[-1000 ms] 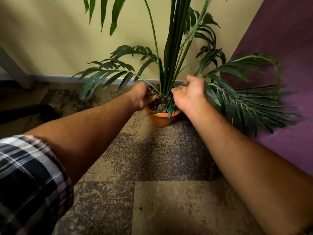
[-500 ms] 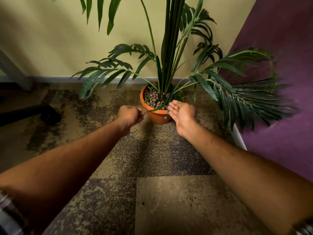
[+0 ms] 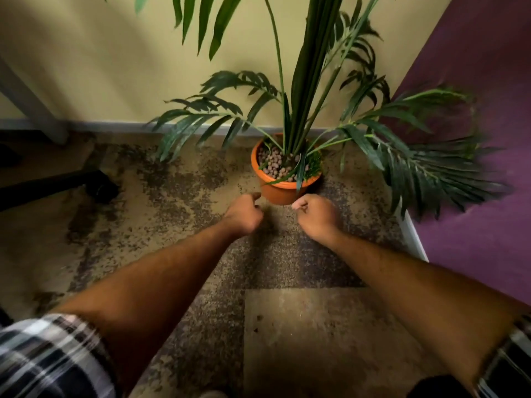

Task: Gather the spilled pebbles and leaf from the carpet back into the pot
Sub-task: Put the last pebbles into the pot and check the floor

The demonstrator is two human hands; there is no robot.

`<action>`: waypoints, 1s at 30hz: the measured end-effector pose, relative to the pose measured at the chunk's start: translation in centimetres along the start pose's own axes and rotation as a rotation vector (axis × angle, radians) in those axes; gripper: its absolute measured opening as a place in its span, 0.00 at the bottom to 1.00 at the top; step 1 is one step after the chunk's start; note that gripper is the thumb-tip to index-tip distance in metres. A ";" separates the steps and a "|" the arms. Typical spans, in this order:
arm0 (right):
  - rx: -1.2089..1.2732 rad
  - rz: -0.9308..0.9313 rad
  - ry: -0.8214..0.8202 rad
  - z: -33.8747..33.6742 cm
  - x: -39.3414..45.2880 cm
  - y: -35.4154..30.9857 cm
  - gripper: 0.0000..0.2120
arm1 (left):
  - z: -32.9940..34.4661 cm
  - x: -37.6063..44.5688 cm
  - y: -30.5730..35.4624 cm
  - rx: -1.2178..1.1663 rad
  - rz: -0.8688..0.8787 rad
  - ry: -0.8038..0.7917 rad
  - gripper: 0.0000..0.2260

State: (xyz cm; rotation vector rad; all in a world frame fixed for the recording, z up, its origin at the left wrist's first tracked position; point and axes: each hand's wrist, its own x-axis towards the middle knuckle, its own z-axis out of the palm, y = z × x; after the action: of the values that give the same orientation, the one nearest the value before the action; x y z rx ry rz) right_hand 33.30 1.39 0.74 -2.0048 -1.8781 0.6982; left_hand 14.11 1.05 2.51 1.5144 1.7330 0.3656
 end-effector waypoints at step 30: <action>-0.394 -1.180 -0.946 16.7 -14.6 -0.8 0.09 | 10.9 -8.9 -21.1 0.552 0.172 0.109 0.28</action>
State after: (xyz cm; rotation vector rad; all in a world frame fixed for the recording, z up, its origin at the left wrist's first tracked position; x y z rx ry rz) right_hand 23.26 -14.71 -10.68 -0.2514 -3.3282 0.9624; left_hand 6.81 -15.36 -15.38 2.0751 1.8895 0.0500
